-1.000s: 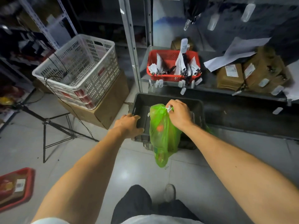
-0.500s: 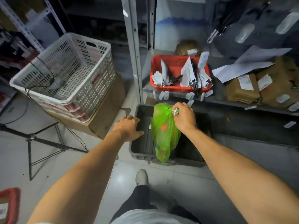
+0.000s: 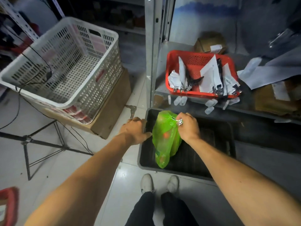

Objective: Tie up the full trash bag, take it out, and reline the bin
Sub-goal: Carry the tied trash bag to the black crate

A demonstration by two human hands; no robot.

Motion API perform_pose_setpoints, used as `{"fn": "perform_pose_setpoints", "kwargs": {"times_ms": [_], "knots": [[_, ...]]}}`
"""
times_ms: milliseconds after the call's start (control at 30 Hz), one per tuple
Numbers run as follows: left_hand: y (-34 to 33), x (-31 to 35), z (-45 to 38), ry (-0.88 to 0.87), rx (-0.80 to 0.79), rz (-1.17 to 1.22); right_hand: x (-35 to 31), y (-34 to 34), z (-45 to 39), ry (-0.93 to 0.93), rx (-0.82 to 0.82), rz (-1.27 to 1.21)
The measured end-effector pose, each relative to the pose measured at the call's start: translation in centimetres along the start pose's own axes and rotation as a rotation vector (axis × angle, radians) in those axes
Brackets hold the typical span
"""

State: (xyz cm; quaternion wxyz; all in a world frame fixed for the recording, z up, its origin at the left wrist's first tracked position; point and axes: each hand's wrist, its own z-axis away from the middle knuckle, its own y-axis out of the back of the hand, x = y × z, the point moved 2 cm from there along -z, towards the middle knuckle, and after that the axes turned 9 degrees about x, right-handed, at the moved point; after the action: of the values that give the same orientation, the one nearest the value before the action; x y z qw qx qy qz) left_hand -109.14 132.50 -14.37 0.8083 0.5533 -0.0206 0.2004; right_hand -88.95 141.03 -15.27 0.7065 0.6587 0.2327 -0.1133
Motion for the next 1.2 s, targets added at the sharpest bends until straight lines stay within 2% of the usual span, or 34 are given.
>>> {"fn": "perform_pose_setpoints", "kwargs": {"times_ms": [233,467,800,1200], "knots": [[-1.0,-0.6,-4.0,-0.001,0.035,-0.077,0.2,-4.3,-2.1,0.012,-0.061,0.023],[-3.1,-1.5,-7.3,0.015,0.072,-0.097,-0.5,-6.7,-5.8,0.079,-0.033,-0.020],[-5.0,-1.5,-7.7,0.061,0.030,-0.095,-0.3,-10.5,-3.9,0.239,-0.311,0.088],[-4.6,-0.8,-6.1,0.083,0.011,-0.067,0.3,-9.8,-1.0,0.214,-0.440,0.032]]}}
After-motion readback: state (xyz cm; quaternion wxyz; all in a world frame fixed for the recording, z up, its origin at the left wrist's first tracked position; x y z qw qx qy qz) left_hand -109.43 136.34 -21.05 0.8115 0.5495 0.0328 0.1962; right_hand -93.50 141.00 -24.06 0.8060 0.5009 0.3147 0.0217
